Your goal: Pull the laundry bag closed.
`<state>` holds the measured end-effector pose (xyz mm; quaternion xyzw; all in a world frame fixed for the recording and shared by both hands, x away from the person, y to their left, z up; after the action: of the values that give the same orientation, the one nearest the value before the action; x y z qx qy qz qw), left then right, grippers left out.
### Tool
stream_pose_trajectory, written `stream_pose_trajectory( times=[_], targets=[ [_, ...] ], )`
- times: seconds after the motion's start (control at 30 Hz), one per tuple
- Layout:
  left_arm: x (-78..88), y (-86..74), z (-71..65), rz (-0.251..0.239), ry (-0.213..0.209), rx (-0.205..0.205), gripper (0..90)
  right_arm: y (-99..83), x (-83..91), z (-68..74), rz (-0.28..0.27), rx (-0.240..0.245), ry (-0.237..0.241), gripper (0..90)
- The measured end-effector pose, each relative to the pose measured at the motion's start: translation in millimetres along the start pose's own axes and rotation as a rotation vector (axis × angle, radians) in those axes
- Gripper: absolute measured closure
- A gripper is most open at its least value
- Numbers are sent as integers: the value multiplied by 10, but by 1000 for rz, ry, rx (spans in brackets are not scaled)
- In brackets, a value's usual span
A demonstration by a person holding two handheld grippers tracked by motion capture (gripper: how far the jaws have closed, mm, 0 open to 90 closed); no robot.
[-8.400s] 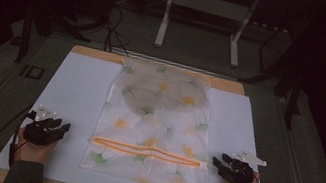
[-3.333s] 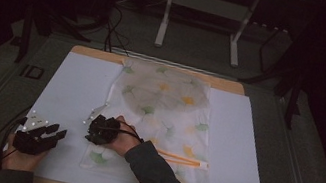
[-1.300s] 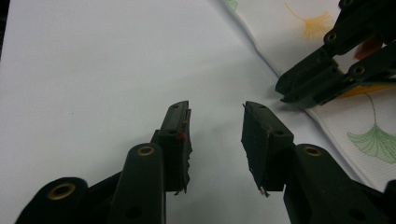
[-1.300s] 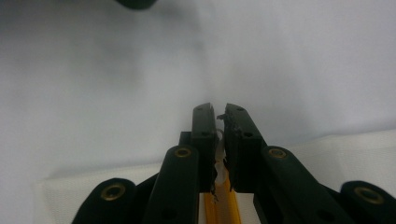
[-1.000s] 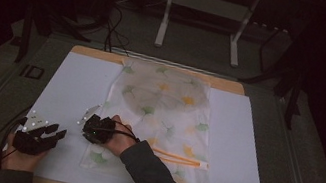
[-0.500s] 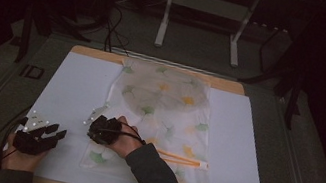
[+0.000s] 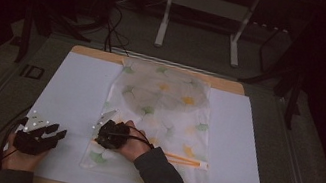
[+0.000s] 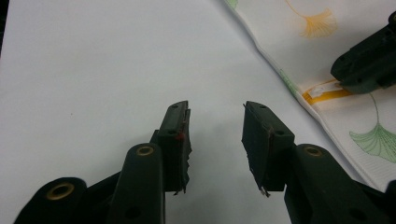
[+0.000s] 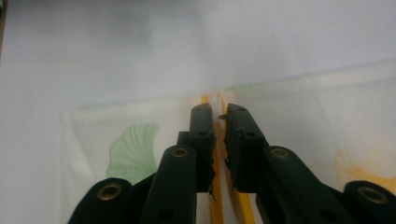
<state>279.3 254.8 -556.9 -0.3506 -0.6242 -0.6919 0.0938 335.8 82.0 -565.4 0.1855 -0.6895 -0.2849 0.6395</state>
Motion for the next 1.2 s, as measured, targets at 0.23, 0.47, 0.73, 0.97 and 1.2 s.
stream_pose_trajectory(
  times=[0.23,0.47,0.73,0.97,1.2],
  targets=[
    [-9,2,-12,2,-2,-2,615,-28,39,-31,8,28,-7,738],
    [-13,2,-18,3,-6,-5,615,-27,-33,-31,65,51,22,737],
    [-28,4,-42,9,-15,-12,615,-10,-100,-31,116,53,39,741],
    [-39,1,-54,12,-23,-12,615,27,-131,-40,153,37,83,811],
    [-45,6,-83,19,-41,-16,615,41,-122,-37,154,35,72,838]
  ],
)
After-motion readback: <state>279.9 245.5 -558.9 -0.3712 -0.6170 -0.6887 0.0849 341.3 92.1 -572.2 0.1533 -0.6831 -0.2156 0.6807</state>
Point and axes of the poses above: each handheld gripper's, and its own axes: x roughly backward along the jaws, y roughly out of its top, z roughly to its left, the point moved 7 cm from there along -x, roughly forward along the jaws, and after that the axes turned 3 degrees about -z, right-handed, at the moved point
